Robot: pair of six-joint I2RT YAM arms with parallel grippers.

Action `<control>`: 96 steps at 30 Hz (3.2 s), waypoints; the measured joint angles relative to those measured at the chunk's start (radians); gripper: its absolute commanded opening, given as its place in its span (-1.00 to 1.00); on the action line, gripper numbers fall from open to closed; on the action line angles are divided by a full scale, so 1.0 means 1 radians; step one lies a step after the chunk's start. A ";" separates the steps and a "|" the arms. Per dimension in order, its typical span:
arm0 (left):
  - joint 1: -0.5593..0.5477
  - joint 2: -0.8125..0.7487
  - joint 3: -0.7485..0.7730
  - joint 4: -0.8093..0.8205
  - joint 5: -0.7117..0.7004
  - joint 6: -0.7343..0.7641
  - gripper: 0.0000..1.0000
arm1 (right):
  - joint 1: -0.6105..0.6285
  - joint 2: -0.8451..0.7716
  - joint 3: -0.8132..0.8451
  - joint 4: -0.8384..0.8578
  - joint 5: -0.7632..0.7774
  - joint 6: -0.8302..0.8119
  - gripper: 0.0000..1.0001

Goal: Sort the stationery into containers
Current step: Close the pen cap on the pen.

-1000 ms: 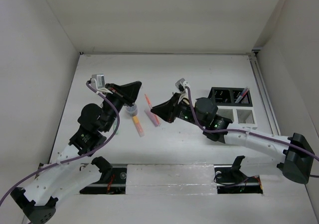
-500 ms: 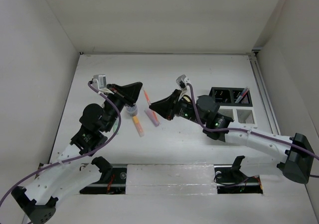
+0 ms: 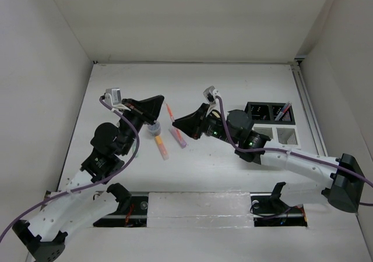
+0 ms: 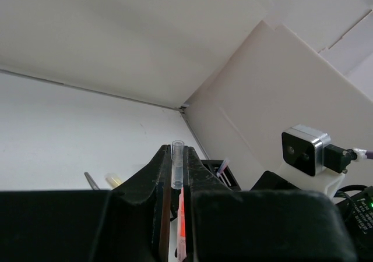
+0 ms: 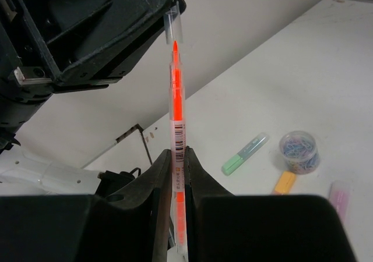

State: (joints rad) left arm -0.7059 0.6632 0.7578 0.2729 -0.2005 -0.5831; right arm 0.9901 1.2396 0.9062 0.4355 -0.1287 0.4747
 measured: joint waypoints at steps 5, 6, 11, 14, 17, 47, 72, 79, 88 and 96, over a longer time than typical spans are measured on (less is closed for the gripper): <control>0.000 -0.022 0.000 0.000 -0.018 0.000 -1.00 | 0.000 0.000 0.000 0.000 0.000 0.000 -1.00; 0.000 -0.024 0.000 0.000 -0.021 0.000 -1.00 | 0.000 0.000 0.000 0.000 0.000 0.000 -1.00; 0.000 -0.025 0.000 0.000 -0.021 0.000 -1.00 | 0.000 0.000 0.000 0.000 0.000 0.000 -1.00; 0.000 -0.025 0.000 0.000 -0.021 0.000 -1.00 | 0.000 0.002 0.000 0.000 0.000 0.000 -1.00; 0.000 -0.024 0.000 0.000 -0.021 0.000 -1.00 | 0.000 0.011 0.000 -0.001 0.000 0.000 -1.00; 0.000 -0.006 0.000 0.000 -0.017 0.000 -1.00 | 0.000 0.035 0.035 -0.010 -0.013 0.000 -1.00; -0.001 0.014 -0.019 0.045 -0.002 0.000 -1.00 | 0.000 -0.024 0.043 -0.064 -0.033 0.002 -1.00; -0.001 0.006 -0.019 0.023 -0.033 0.000 -1.00 | 0.009 0.002 0.047 -0.069 -0.031 0.001 -1.00; -0.001 -0.014 -0.018 0.007 -0.058 0.000 -1.00 | 0.019 0.031 0.047 -0.100 -0.003 0.000 -1.00; -0.001 -0.023 -0.018 0.004 -0.069 0.000 -1.00 | 0.019 0.031 0.047 -0.107 0.040 -0.008 -1.00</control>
State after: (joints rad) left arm -0.7071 0.6399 0.7395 0.2768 -0.2699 -0.5835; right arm 1.0092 1.2705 0.9527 0.3286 -0.0887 0.4671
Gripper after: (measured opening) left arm 0.041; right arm 0.158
